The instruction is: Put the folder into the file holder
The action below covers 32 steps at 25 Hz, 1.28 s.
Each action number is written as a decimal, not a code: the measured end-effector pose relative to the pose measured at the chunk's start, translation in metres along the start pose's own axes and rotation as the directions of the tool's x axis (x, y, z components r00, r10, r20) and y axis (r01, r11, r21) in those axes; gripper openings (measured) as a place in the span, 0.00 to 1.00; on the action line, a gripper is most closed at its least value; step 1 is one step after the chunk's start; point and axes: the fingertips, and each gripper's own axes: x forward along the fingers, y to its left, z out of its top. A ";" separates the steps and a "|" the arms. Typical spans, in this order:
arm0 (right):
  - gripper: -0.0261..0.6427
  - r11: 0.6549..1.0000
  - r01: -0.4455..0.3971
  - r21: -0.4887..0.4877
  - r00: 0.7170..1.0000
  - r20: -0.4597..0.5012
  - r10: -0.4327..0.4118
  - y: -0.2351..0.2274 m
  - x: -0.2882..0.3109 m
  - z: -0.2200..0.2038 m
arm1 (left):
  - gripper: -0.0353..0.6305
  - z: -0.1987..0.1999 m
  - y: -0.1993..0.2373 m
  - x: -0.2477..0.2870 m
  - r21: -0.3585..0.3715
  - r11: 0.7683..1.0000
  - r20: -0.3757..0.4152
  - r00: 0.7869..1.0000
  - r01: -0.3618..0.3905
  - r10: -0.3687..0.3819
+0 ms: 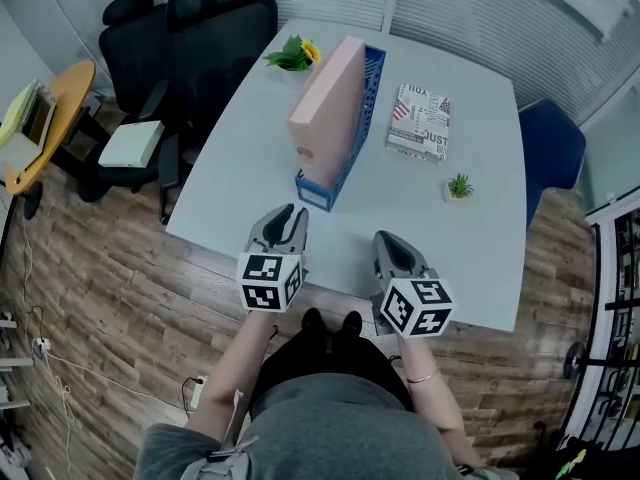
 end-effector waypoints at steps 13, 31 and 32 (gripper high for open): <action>0.04 0.996 0.001 -0.084 1.000 0.025 0.002 0.021 -0.001 0.006 | 0.11 0.005 0.008 -0.033 -0.030 1.000 0.042 0.999 0.001 0.001; 0.04 0.993 0.063 -0.104 0.998 0.035 -0.060 0.014 0.000 0.007 | 0.11 0.005 0.006 -0.033 -0.039 0.999 0.049 0.998 0.033 -0.031; 0.04 0.993 0.064 -0.103 0.998 0.033 -0.061 0.014 0.001 0.007 | 0.11 0.005 0.005 -0.032 -0.041 0.998 0.047 0.998 0.040 -0.039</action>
